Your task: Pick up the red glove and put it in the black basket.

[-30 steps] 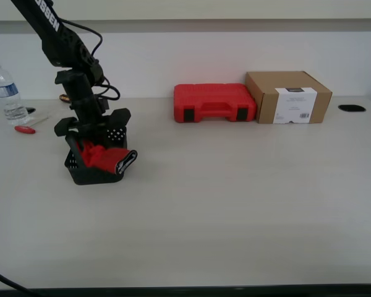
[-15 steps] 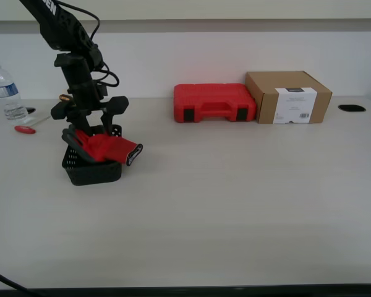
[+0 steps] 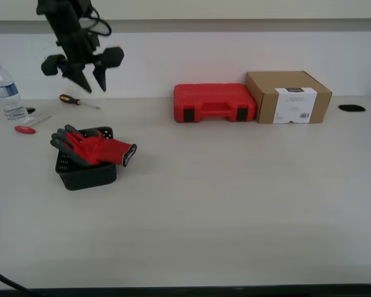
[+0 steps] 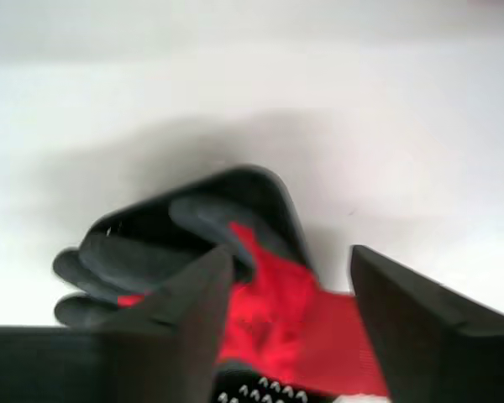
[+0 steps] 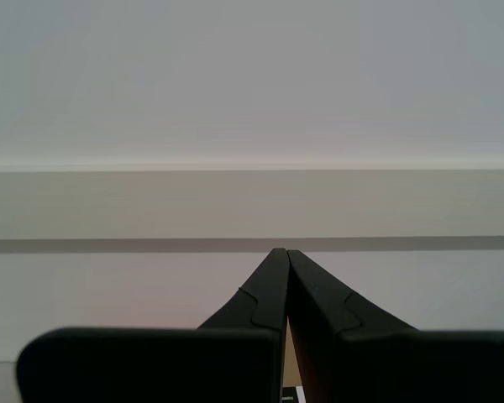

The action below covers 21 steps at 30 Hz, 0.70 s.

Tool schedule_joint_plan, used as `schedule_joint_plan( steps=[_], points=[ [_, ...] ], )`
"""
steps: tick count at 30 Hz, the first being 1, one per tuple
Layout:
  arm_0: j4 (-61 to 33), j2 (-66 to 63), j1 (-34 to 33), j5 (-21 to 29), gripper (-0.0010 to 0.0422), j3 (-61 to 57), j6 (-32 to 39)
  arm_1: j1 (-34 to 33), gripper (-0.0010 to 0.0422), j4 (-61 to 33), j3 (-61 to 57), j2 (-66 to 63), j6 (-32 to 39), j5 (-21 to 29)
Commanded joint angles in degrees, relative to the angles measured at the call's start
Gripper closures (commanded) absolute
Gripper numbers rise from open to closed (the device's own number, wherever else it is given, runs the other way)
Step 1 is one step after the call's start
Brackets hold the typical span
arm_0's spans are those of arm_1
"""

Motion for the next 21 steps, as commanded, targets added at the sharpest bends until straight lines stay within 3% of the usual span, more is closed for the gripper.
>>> schedule_joint_plan(
  steps=[1,4,6,9,13,14,18,20,21],
  points=[
    [-0.5,0.0,0.0,0.0,0.0412,0.1,0.2,-0.1,0.0325,1.5,0.0,-6.0,0.6,2.5],
    [-0.9,0.0,0.0,0.0,0.0412,0.1,0.1,-0.2,0.0419,3.1,0.0,-12.7,2.3,2.8],
    [-0.9,0.0,0.0,0.0,0.0412,0.1,0.2,-0.2,0.0374,4.2,0.0,-16.7,3.2,0.6],
    [-0.9,0.0,0.0,0.0,0.0412,0.1,0.2,-0.3,0.0248,1.4,0.0,-20.6,3.0,-0.2],
    [-1.1,0.0,0.0,0.0,0.0412,0.0,0.2,-0.3,0.0011,2.9,0.0,-25.2,3.0,-0.3],
    [-1.1,0.0,0.0,0.0,0.0412,0.1,0.2,-0.2,0.0007,2.9,0.0,-25.9,3.2,-0.3],
    [-1.2,0.0,0.0,0.0,0.0412,0.1,0.2,-0.3,0.0207,3.4,0.0,-26.3,3.1,-0.3],
    [-1.4,0.0,0.0,0.0,0.0412,0.1,0.2,-0.3,0.0353,3.4,0.0,-26.2,3.1,-0.3],
    [-1.4,0.0,0.0,0.0,0.0412,0.1,0.2,-0.3,0.0387,3.4,0.0,-26.2,3.1,-0.3]
  ],
)
